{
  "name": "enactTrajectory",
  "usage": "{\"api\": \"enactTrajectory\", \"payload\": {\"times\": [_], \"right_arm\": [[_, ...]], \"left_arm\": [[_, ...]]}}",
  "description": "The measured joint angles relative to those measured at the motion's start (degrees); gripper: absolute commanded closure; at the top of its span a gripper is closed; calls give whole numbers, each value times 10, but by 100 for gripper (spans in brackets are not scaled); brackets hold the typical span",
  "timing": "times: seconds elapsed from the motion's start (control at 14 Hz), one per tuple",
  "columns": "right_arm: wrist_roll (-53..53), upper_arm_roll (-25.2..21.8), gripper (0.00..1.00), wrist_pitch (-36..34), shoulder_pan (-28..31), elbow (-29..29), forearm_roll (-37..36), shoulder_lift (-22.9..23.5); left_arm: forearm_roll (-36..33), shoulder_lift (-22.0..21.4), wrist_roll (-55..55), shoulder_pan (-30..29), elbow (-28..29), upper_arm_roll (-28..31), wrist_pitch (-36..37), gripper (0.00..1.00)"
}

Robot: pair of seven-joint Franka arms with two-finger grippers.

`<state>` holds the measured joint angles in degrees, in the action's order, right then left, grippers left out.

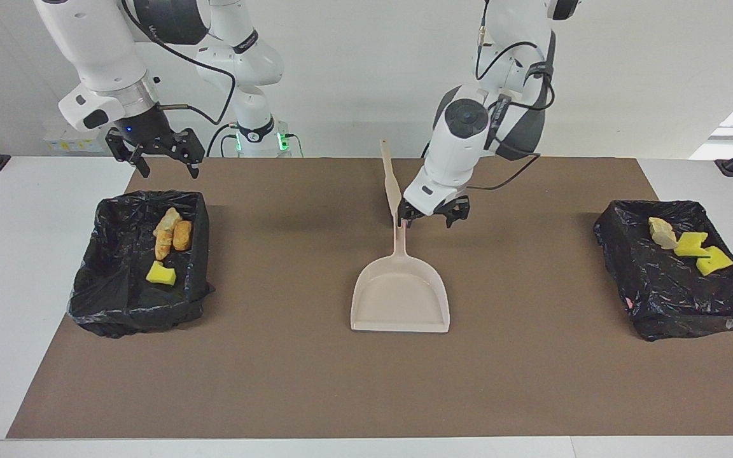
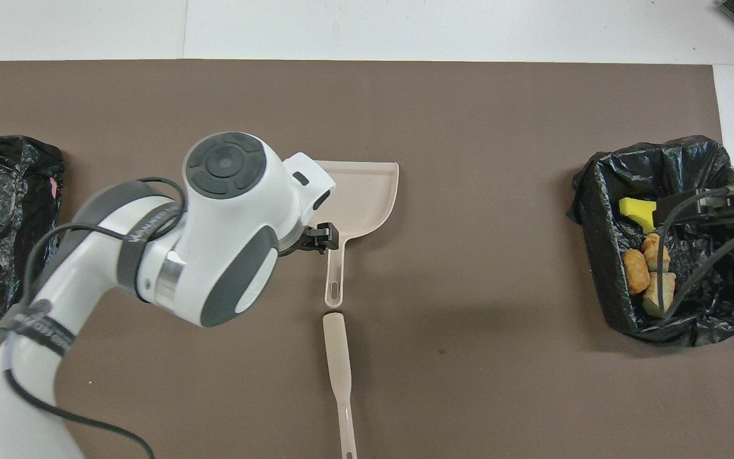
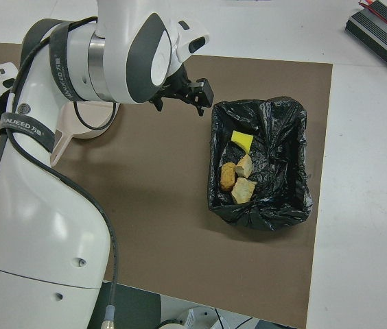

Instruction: Sweep and dump trash in bin

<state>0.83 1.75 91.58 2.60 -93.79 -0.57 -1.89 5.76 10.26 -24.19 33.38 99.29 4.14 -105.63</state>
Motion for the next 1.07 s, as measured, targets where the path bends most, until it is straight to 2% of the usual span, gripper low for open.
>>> {"api": "enactTrajectory", "payload": {"times": [0.29,0.5,0.79,0.93,1.07], "right_arm": [[0,0,0,0,0,0,0,0],[0,0,0,0,0,0,0,0],[0,0,0,0,0,0,0,0],[0,0,0,0,0,0,0,0],[0,0,0,0,0,0,0,0]], "left_arm": [[-1,-91,102,-79,1,4,83,0],[-2,-139,193,-147,0,6,120,0],[-20,-174,293,-218,-16,7,160,0],[-66,-177,310,-230,-51,8,210,0],[-79,-175,319,-240,-79,8,249,0]]}}
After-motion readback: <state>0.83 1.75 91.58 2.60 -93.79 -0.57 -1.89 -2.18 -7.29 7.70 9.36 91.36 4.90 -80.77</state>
